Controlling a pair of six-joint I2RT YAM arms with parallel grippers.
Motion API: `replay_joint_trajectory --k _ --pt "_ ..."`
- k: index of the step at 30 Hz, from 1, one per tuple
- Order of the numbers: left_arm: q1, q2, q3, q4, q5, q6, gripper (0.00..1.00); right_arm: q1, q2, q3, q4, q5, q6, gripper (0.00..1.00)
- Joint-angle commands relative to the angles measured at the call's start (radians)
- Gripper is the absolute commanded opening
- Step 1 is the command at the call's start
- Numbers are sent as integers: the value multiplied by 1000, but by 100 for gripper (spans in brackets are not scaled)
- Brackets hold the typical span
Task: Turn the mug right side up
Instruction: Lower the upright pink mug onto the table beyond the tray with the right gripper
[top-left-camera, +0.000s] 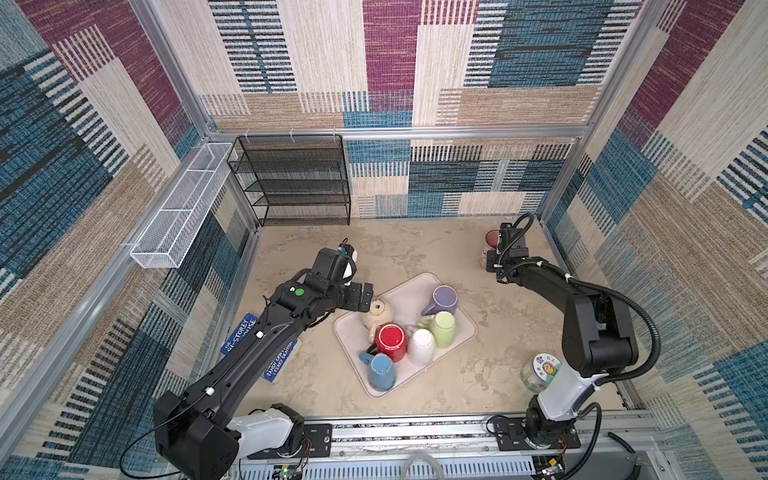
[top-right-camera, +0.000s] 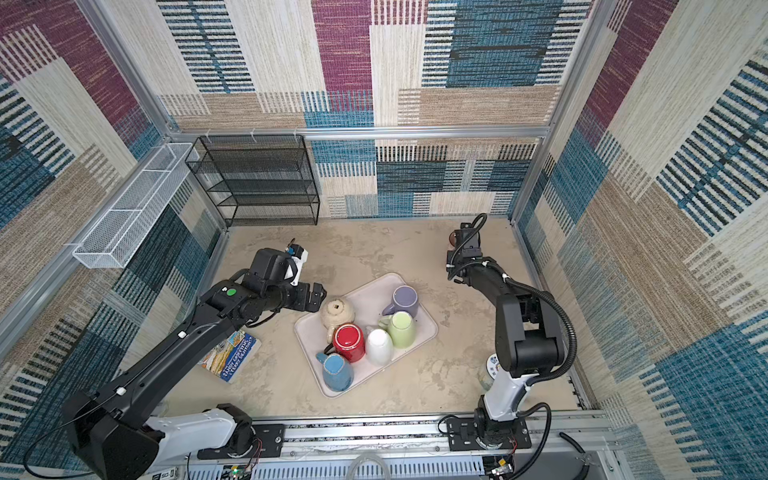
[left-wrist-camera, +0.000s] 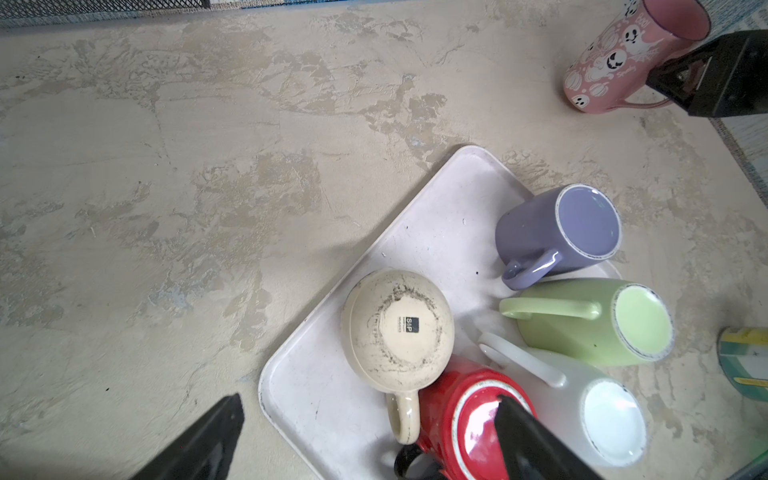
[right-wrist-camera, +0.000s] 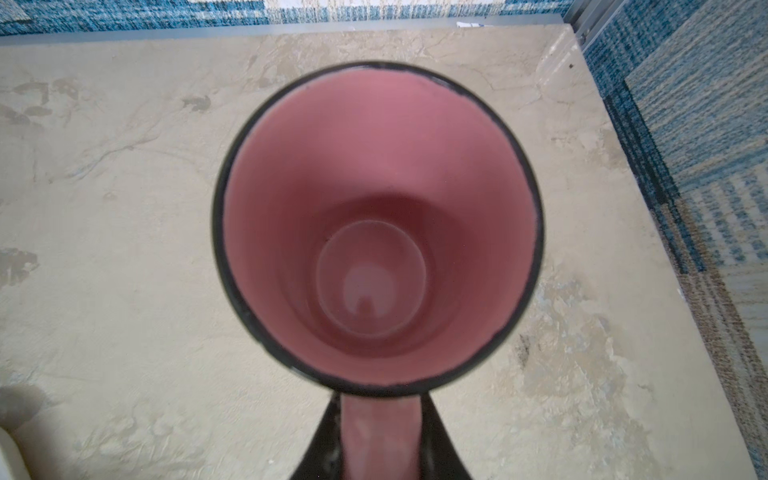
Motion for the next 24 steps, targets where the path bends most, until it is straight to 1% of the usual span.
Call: replay_joint_trajectory --k 1,8,11,18,24 --pt "2 11 1 -1 4 19 100 -9 8 2 150 -13 -17 0" --pt "1 22 4 -1 18 20 100 -20 24 -17 177 -30 -26 0" --pt "1 26 10 -4 21 22 100 -19 25 -31 188 -36 -28 8" --pt "1 47 47 -26 56 25 99 -19 23 -59 195 -33 -18 31" --pt "0 53 84 -41 77 23 99 -19 -10 -78 188 -24 2 46"
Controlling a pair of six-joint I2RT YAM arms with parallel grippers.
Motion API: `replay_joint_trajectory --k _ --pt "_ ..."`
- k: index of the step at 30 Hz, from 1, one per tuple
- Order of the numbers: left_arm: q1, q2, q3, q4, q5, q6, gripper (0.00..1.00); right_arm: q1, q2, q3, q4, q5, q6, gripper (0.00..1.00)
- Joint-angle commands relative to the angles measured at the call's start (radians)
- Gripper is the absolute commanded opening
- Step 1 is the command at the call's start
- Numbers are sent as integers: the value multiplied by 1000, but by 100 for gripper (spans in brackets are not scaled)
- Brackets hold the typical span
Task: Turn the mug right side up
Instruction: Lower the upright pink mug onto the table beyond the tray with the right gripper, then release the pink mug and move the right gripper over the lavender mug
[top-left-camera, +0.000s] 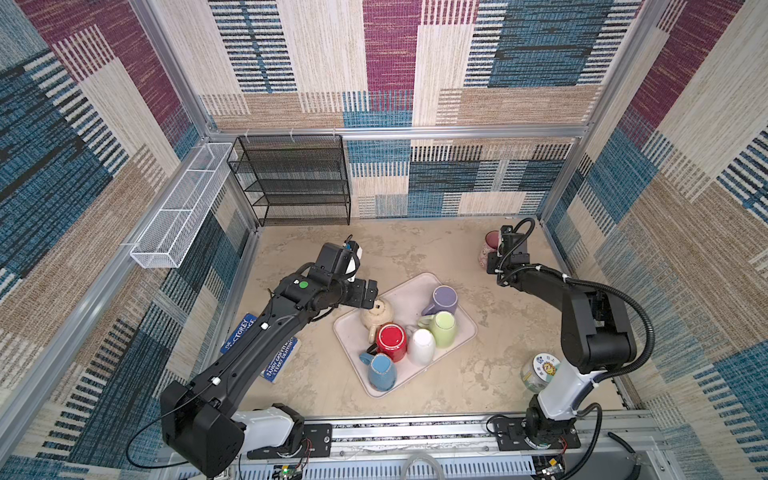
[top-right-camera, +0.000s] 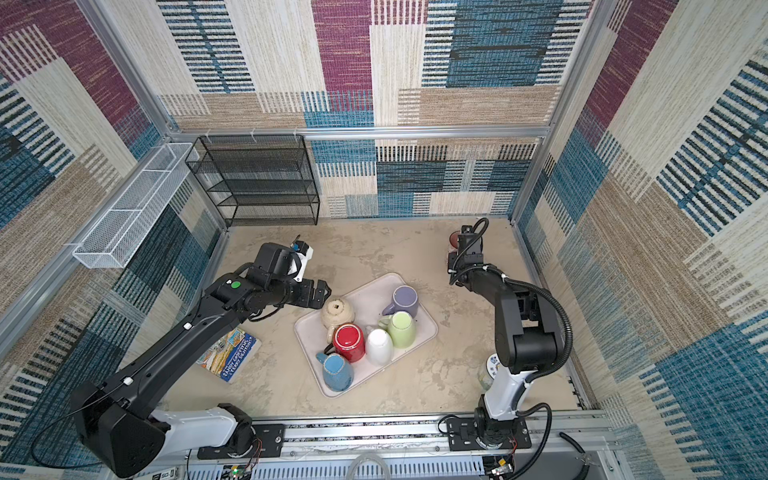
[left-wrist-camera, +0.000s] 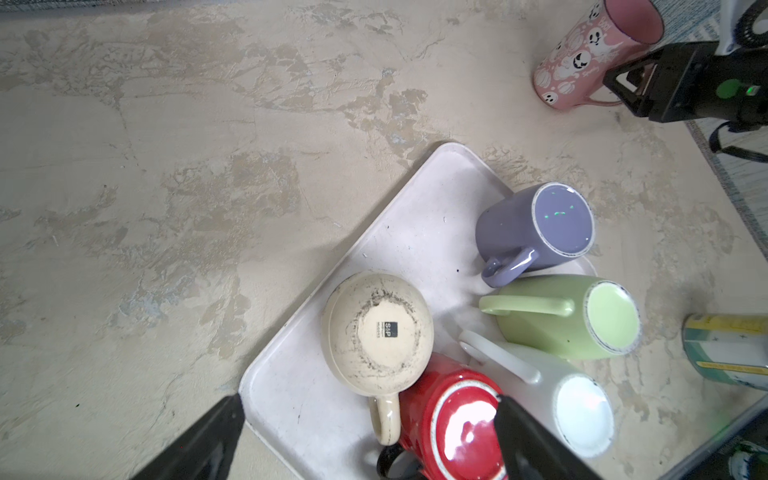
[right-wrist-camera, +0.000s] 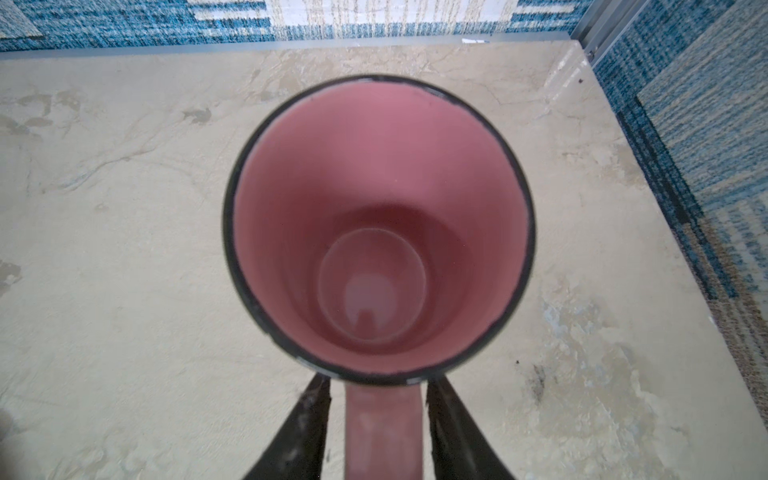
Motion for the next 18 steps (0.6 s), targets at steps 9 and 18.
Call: replay_joint_trajectory --k 9,18 --pt "0 15 54 -49 16 44 100 3 -201 -48 -30 -68 107 67" --pt "1 19 31 -45 -4 52 99 171 -352 -101 -129 -177 152 80"
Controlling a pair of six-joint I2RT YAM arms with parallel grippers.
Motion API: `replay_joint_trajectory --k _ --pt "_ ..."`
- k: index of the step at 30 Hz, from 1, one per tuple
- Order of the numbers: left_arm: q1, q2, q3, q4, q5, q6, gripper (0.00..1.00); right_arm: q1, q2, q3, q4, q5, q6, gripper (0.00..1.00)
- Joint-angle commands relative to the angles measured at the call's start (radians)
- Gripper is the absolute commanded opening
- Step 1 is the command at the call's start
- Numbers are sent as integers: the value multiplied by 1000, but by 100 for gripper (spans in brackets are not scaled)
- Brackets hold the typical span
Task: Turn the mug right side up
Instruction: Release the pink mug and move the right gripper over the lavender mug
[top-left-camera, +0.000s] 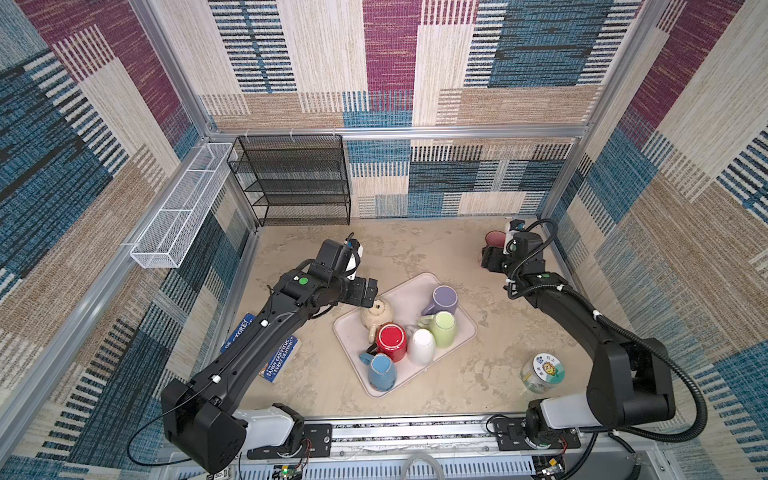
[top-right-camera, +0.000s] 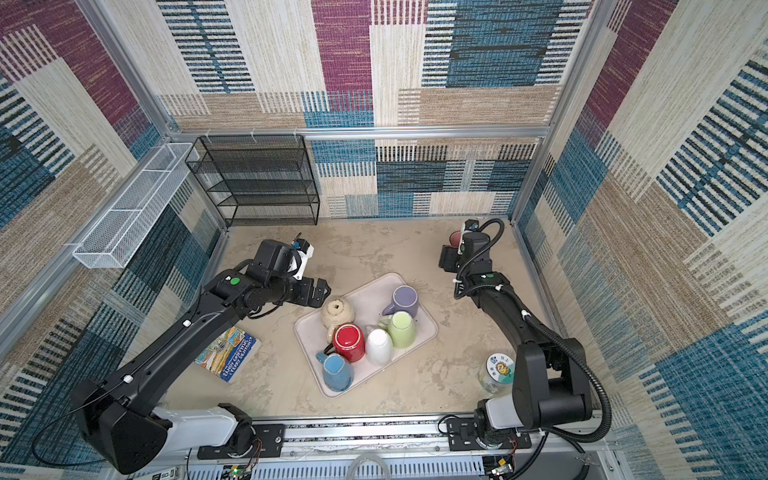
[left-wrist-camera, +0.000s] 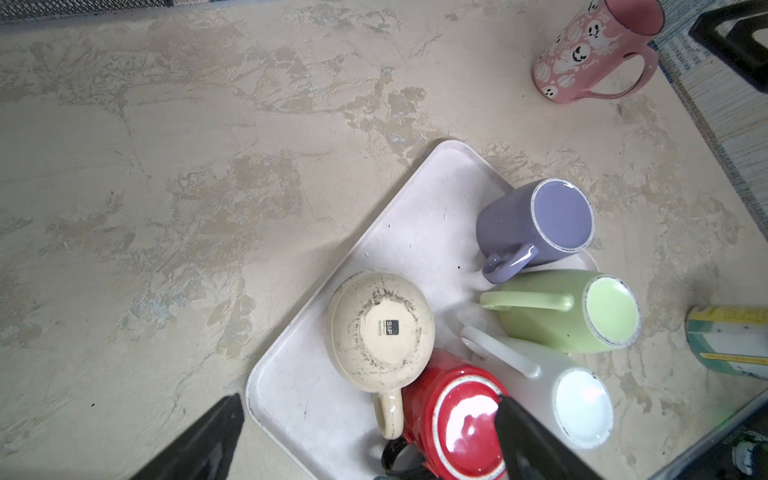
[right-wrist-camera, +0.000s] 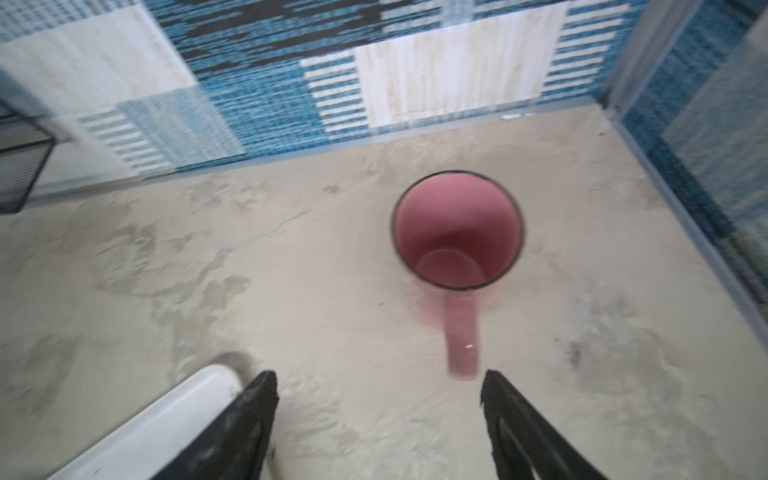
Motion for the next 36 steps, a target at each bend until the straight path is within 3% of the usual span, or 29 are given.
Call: replay_joint_trajectory --k 1,12,17,20,36 --pt "1 3 -6 -5 -5 26 100 87 -16 3 -76 -26 16 80" --pt "1 -5 -41 10 15 32 100 128 -148 -147 -114 -195 114 70" --pt "1 -9 -41 10 16 37 99 133 -185 -217 -135 -202 142 48" --pt "1 -9 -45 11 15 37 98 136 -211 -262 -130 -213 160 39" --pt "1 -7 -49 11 14 40 97 158 -94 -299 -44 -289 176 41"
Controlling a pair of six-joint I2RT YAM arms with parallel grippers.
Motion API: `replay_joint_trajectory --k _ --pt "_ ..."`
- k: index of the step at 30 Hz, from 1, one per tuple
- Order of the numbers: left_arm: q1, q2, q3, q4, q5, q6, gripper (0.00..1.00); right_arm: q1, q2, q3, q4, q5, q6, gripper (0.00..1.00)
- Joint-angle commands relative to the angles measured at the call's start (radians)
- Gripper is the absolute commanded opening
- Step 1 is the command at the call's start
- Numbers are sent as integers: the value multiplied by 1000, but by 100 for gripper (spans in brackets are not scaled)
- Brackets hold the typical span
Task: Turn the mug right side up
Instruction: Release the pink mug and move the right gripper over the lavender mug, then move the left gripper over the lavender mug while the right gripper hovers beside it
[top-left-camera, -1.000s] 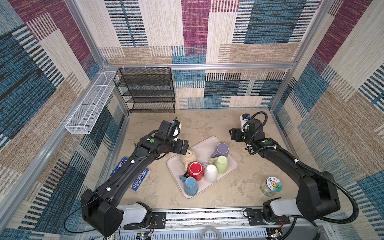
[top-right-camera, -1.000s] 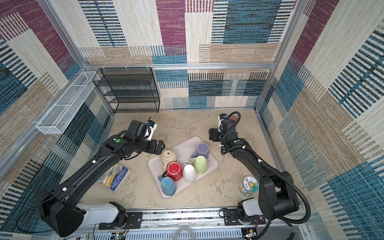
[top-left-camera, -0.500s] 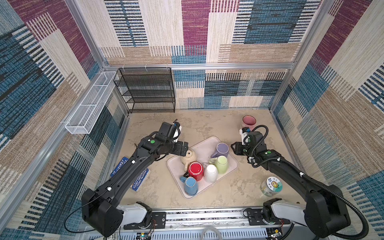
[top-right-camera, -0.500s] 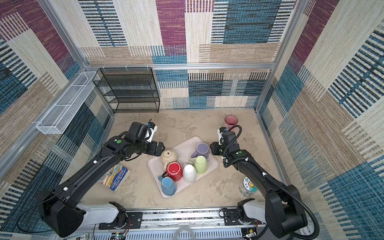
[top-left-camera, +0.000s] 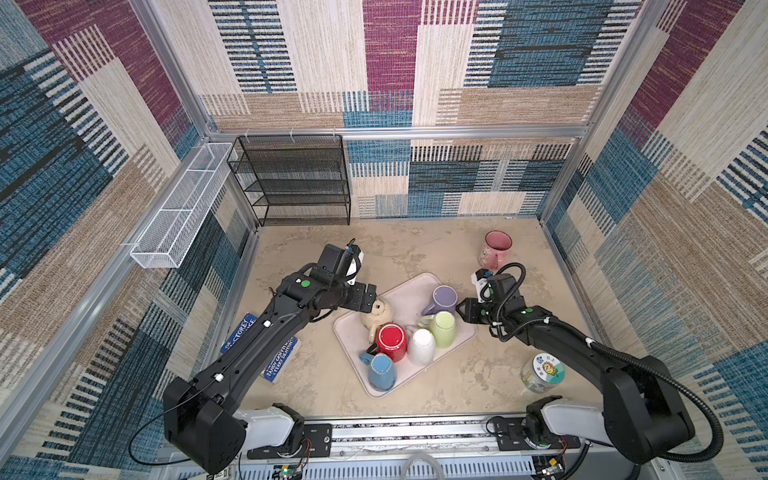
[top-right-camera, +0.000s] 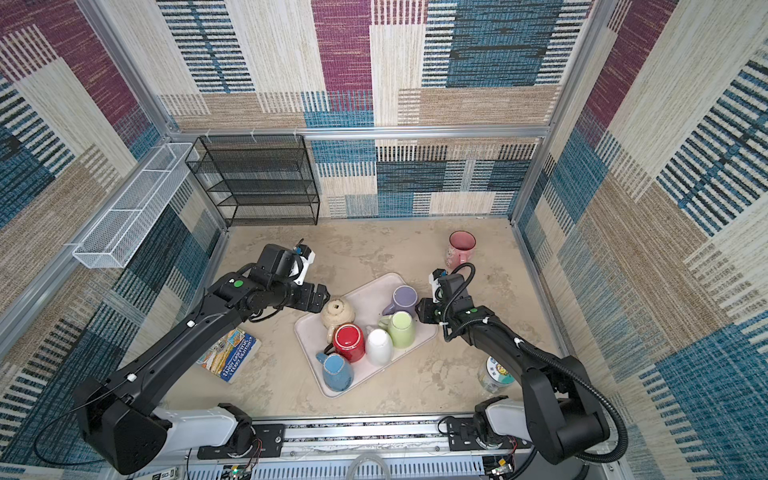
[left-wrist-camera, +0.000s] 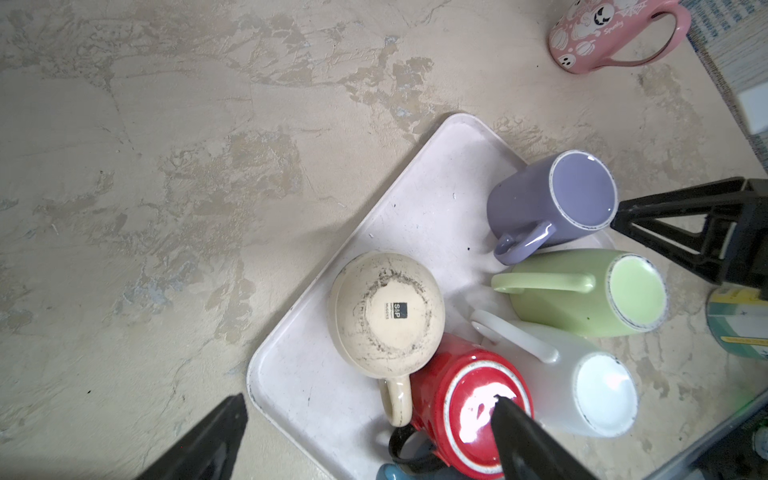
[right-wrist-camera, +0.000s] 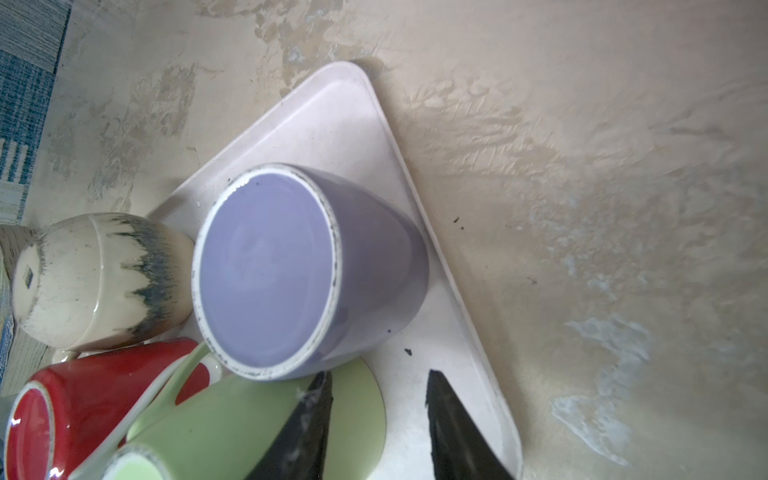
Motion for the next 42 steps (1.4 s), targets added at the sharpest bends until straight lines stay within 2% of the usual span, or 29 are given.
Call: replay_joint_trajectory --k 1,15,20,23,25,33,38,42 --pt "1 -4 -3 9 10 28 96 2 33 23 63 -20 6 41" --pt "1 20 4 5 11 45 89 8 181 126 120 -65 -21 38" --pt "0 47 27 3 46 44 86 17 215 137 150 -86 -16 38" --pt "-5 67 51 0 61 41 81 23 225 132 174 -94 -9 38" --pt "-13 84 70 -6 60 43 73 23 225 128 187 -99 -8 38" --pt "-88 177 133 -36 3 34 70 24 182 95 222 -91 2 38" --pt "-165 257 199 -57 -75 23 70 25 121 66 240 -67 36 50" --pt "-197 341 269 -67 -75 -1 69 24 48 37 240 -13 53 59"
